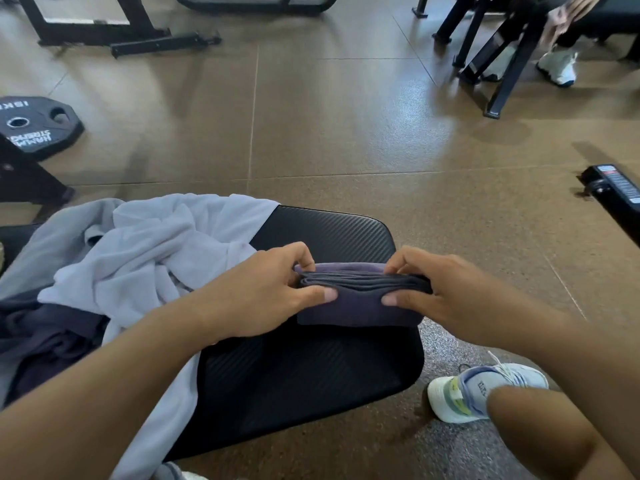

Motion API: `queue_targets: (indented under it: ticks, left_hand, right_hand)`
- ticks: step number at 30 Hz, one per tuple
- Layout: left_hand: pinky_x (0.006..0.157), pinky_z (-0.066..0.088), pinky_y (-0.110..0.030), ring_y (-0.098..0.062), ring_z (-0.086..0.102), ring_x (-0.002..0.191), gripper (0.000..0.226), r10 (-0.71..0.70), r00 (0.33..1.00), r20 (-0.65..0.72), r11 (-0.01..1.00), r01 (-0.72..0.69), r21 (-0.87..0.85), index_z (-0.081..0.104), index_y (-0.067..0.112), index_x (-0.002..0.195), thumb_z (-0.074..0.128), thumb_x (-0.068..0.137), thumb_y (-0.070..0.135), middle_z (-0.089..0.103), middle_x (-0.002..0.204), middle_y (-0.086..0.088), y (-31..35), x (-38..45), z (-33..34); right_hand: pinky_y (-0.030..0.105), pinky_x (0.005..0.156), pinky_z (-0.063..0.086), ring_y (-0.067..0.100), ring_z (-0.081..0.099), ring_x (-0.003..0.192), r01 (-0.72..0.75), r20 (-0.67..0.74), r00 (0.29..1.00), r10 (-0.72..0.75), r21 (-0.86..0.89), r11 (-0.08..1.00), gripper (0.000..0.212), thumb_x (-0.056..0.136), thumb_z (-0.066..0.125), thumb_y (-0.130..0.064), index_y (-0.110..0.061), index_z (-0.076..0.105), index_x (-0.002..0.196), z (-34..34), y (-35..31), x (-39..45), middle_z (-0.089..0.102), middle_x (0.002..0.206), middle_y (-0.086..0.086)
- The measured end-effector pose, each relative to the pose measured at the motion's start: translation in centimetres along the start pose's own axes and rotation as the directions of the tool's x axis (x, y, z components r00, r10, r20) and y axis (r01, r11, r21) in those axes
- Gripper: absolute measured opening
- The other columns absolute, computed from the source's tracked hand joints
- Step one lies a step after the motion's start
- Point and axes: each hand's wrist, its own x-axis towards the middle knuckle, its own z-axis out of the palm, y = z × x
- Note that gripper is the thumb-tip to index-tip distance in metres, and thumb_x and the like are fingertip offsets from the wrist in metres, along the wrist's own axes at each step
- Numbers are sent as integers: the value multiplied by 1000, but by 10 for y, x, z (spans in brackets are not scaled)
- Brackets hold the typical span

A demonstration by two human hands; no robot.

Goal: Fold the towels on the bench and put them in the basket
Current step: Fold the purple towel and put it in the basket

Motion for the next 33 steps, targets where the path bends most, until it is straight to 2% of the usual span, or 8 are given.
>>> queue_targets:
  ticks: [5, 10, 13, 17, 19, 25, 29, 33]
  left_hand:
    - [64, 48, -33, -14, 58, 54, 19, -49, 993, -107, 997, 42, -59, 59, 27, 87, 65, 94, 44, 67, 59, 3, -6, 6, 4]
    - [61, 43, -25, -3, 57, 57, 17, -73, 970, -234, 997, 79, 20, 63, 29, 91, 69, 91, 45, 67, 63, 2, -11, 10, 12]
    - [67, 37, -15, 1, 57, 74, 22, -71, 948, -310, 993, 96, 65, 63, 31, 100, 73, 87, 46, 65, 88, 12, -15, 14, 10]
    - [90, 40, -23, -8, 57, 99, 48, -80, 971, -224, 977, 121, 173, 61, 24, 132, 64, 92, 51, 60, 116, 8, -20, 19, 10]
    - [95, 40, -25, -10, 56, 107, 46, -98, 981, -168, 972, 130, 194, 63, 25, 130, 59, 94, 53, 61, 118, 8, -20, 21, 11]
    - [71, 45, -20, -2, 62, 80, 33, -105, 994, -41, 992, 108, 60, 63, 29, 98, 74, 82, 56, 69, 88, 12, -12, 16, 2]
    - [70, 52, -21, -2, 63, 68, 35, -56, 998, 34, 994, 59, -90, 60, 24, 97, 84, 79, 42, 75, 86, 7, -7, 14, 0]
    - [66, 49, -13, 2, 64, 68, 28, -25, 999, 47, 997, 28, -73, 67, 29, 104, 81, 82, 40, 73, 81, 16, -6, 13, -1]
  right_hand:
    - [20, 74, 46, 1, 61, 83, -58, -73, 995, 62, 55, 997, 15, 89, 72, -38, -33, 68, 103, 4, 8, 16, 71, 88, -16]
    - [19, 67, 41, 0, 58, 73, -170, -87, 981, 171, 22, 985, 22, 86, 74, -45, -32, 71, 104, 9, 19, 26, 68, 82, -13]
    - [14, 67, 39, -2, 57, 73, -207, -124, 970, 209, 27, 978, 29, 82, 76, -47, -32, 71, 106, 9, 21, 29, 64, 84, -15]
    - [26, 87, 46, 8, 61, 92, -255, -48, 966, 254, -17, 967, 40, 82, 72, -54, -30, 70, 114, 4, 18, 30, 61, 104, -7]
    - [32, 90, 50, 12, 64, 93, -285, 7, 958, 285, -36, 958, 39, 82, 71, -58, -29, 73, 108, 2, 16, 31, 66, 99, -5]
    - [37, 82, 56, 9, 68, 80, -287, 113, 954, 279, 67, 956, 43, 67, 84, -57, -28, 67, 94, -12, 12, 25, 73, 96, -6]
    - [27, 81, 54, 1, 68, 87, -212, 162, 969, 189, 141, 967, 57, 61, 90, -54, -33, 59, 104, -7, 8, 19, 72, 100, -13]
    - [20, 94, 48, -7, 62, 106, -95, 150, 986, 76, 126, 987, 67, 65, 87, -58, -44, 59, 124, 2, 1, 18, 67, 115, -24]
